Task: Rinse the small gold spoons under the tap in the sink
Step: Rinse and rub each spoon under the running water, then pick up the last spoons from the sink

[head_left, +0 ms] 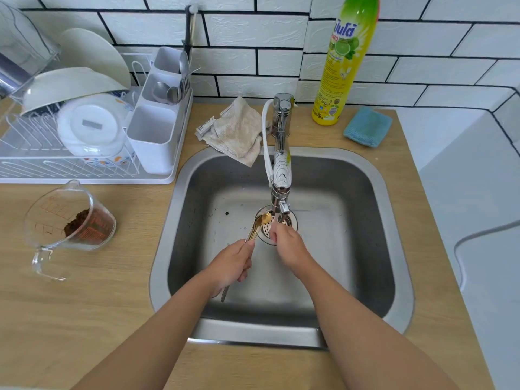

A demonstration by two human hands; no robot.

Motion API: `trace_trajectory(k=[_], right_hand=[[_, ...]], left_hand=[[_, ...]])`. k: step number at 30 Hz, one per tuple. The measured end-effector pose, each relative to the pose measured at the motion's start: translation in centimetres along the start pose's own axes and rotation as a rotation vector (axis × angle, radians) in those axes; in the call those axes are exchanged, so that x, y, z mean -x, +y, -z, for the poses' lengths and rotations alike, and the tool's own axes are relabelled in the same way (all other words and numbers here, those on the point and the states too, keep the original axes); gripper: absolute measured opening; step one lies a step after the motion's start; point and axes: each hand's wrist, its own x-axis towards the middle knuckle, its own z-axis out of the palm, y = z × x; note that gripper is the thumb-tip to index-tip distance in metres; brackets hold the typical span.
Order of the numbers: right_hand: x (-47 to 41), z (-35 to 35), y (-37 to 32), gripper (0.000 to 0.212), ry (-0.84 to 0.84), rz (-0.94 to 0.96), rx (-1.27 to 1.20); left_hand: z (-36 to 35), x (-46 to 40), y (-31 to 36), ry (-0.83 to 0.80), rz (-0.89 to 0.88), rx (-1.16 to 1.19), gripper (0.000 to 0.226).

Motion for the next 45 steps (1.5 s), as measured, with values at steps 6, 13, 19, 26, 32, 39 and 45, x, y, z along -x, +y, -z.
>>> trace_trajectory(k=[6,13,19,26,32,39,45], right_hand=[[0.1,2.3,1.3,0.022,-0.062,-0.065,-0.225],[0.4,3.1,1.1,0.026,-0.106,0.089,-0.26],[0.9,4.4,1.2,0.023,0.059,-0.052,-0.177],[1.3,6.5,0.4,0.04,0.198,0.023,0.504],[2.8,7.5,-1.8,0.041,0.293,0.125,0.443],[4.8,7.4,-1.6,0.004,0.029,0.092,0.567],[5.0,8.0,-2.8,0.056,-0.011,0.043,0.824]], left_hand=[[-0.7,0.1,0.6,-0.19,0.034,0.186,0.033],[-0.7,0.5,1.0,-0.322,0.105,0.237,0.033],[-0.4,0.8,1.0,-0.082,0.119,0.088,0.032],[2.3,1.1,1.4,0.266,0.054,-0.13,0.037],[2.8,1.8,3.0,0.373,-0.067,-0.27,0.038],[2.6,3.1,4.0,0.22,0.085,-0.531,0.023],[3.6,3.8,5.5,0.067,0.112,-0.898,0.034]])
